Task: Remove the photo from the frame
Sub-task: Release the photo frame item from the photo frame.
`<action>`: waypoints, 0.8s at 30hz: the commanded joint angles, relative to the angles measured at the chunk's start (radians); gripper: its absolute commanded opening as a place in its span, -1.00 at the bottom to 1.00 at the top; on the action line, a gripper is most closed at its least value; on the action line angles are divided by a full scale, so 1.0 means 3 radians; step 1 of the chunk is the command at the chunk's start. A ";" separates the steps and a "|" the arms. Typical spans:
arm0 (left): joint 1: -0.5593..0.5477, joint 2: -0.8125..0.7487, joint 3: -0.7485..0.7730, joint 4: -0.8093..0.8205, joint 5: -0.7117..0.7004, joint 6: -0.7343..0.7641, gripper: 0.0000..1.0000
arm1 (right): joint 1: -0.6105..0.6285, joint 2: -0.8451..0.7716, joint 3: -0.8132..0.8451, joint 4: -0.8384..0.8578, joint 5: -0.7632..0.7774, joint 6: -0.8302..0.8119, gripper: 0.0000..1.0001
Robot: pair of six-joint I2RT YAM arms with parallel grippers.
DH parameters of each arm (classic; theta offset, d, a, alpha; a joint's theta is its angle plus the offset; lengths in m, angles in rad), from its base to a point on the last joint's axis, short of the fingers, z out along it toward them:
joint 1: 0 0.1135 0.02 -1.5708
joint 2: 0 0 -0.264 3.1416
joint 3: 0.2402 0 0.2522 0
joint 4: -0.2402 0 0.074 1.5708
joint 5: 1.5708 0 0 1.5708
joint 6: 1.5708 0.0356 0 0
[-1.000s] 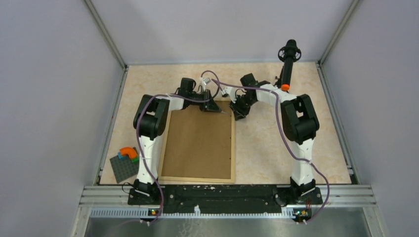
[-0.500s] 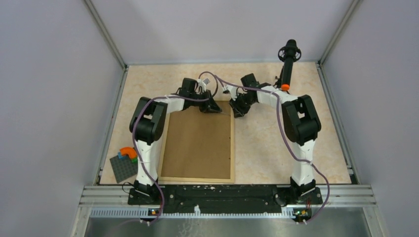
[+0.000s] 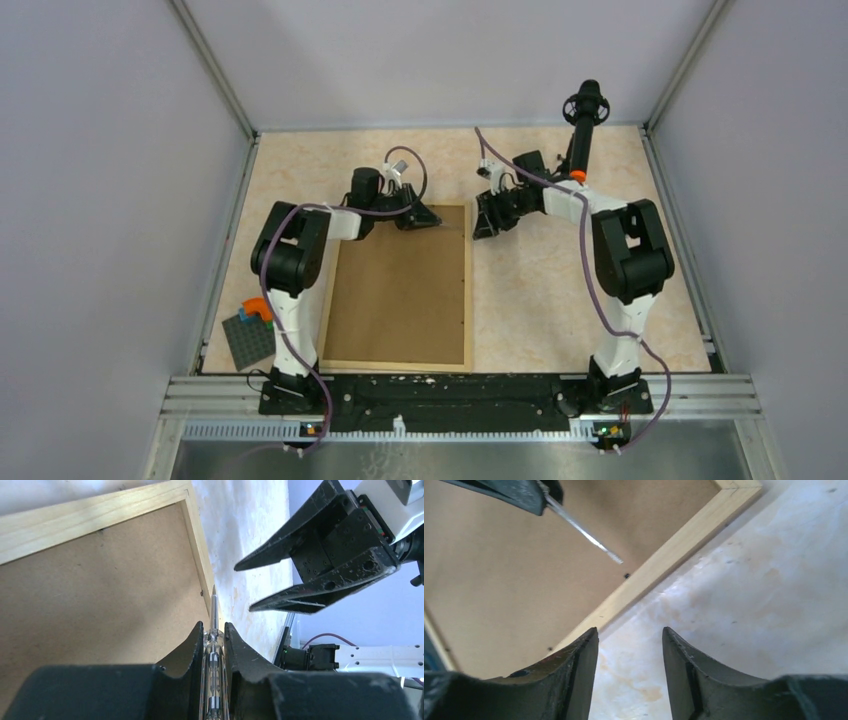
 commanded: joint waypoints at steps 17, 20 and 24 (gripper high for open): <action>0.0021 0.0075 -0.0023 -0.0093 0.0174 0.0598 -1.00 | 0.0010 0.0357 -0.0066 0.0713 -0.0013 0.1940 -0.01; 0.0021 0.0113 -0.0013 -0.0115 0.0146 0.0638 -1.00 | 0.0012 0.0381 -0.0078 0.0741 0.0025 0.2000 -0.06; 0.0004 0.0174 0.0005 -0.0139 0.0147 0.0682 -1.00 | 0.0014 0.0394 -0.0083 0.0758 0.0024 0.2029 -0.18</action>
